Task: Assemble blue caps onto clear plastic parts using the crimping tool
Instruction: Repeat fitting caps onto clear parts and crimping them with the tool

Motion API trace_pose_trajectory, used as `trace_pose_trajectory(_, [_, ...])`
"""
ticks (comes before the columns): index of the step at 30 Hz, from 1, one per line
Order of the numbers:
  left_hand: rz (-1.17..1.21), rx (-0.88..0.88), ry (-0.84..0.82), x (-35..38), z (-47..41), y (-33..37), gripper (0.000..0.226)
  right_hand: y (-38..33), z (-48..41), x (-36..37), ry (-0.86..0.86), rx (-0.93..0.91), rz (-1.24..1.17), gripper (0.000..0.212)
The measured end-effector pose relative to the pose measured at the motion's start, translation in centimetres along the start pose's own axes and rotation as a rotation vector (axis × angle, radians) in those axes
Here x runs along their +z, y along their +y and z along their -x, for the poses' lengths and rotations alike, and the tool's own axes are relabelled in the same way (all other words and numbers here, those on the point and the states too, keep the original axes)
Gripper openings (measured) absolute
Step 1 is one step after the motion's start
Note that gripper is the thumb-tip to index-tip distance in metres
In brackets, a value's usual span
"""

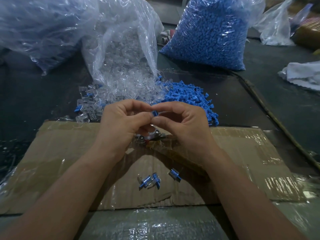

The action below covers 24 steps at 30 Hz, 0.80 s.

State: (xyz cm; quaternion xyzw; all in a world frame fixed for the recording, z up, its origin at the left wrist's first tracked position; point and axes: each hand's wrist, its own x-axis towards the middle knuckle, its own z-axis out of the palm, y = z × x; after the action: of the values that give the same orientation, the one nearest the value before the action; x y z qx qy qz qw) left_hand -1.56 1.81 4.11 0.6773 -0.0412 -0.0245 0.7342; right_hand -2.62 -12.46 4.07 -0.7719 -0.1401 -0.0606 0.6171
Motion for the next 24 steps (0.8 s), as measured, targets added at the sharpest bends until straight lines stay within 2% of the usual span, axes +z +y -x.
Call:
trace_pose_trajectory(5, [0.040, -0.029, -0.020, -0.23, -0.13, -0.03, 0.013, 0.29, 0.05, -0.19, -0.048, -0.024, -0.011, 0.027])
trace_pose_trajectory(11, [0.145, -0.078, -0.138, -0.56, -0.20, 0.01, 0.008, 0.24, -0.03, -0.73, -0.009, -0.084, 0.030, 0.026])
trace_pose_trajectory(13, [0.147, -0.087, -0.148, -0.63, -0.29, -0.07, 0.014, 0.25, 0.00, -0.79, -0.002, -0.093, 0.058, 0.027])
trace_pose_trajectory(24, [0.106, -0.109, -0.147, -0.60, -0.35, -0.14, 0.014, 0.29, 0.06, -0.73, -0.010, -0.120, 0.110, 0.029])
